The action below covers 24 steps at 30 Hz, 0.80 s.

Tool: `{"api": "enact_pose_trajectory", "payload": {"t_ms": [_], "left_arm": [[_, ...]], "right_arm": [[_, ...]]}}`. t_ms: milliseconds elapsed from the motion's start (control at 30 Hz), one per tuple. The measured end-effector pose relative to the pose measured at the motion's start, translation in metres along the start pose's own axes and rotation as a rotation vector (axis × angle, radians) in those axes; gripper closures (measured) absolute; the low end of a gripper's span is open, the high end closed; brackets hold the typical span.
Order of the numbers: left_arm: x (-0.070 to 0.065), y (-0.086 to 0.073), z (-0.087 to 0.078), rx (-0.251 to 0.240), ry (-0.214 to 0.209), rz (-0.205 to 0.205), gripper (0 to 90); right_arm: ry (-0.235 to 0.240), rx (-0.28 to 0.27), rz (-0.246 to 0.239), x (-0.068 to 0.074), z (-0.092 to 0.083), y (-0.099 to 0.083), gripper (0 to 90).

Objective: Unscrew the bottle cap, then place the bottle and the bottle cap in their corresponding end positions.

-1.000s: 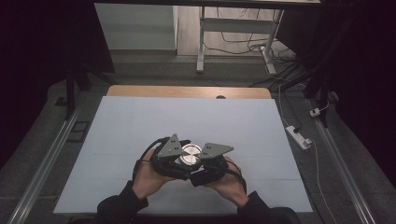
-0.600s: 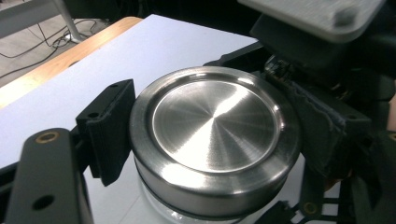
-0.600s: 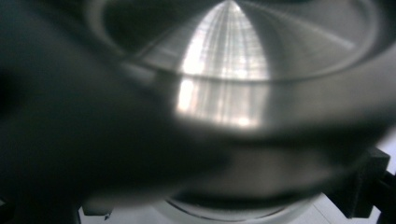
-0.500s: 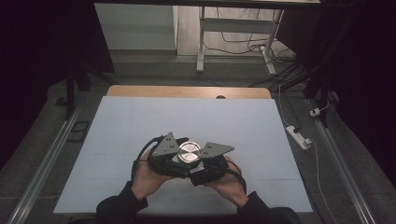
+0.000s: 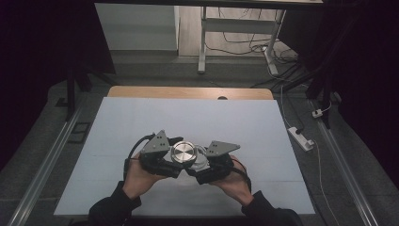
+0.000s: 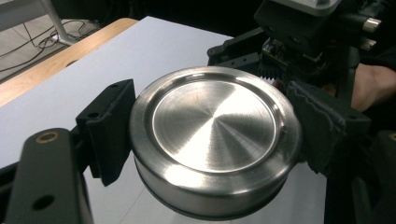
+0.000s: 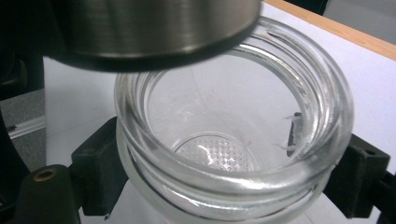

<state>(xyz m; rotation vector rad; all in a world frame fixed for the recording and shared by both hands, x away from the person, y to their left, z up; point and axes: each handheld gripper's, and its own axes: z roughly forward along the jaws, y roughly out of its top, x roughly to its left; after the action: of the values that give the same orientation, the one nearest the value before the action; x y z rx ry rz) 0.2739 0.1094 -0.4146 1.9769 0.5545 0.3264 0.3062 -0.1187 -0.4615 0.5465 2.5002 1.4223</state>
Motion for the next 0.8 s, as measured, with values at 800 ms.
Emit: {"api": "enact_pose_trajectory", "payload": {"t_ms": [800], "left_arm": [[-0.004,-0.02,-0.01,0.01,-0.04,0.009,20.8]], "right_arm": [[-0.07,0.007,0.01,-0.024,-0.002,-0.002,14.6]]}}
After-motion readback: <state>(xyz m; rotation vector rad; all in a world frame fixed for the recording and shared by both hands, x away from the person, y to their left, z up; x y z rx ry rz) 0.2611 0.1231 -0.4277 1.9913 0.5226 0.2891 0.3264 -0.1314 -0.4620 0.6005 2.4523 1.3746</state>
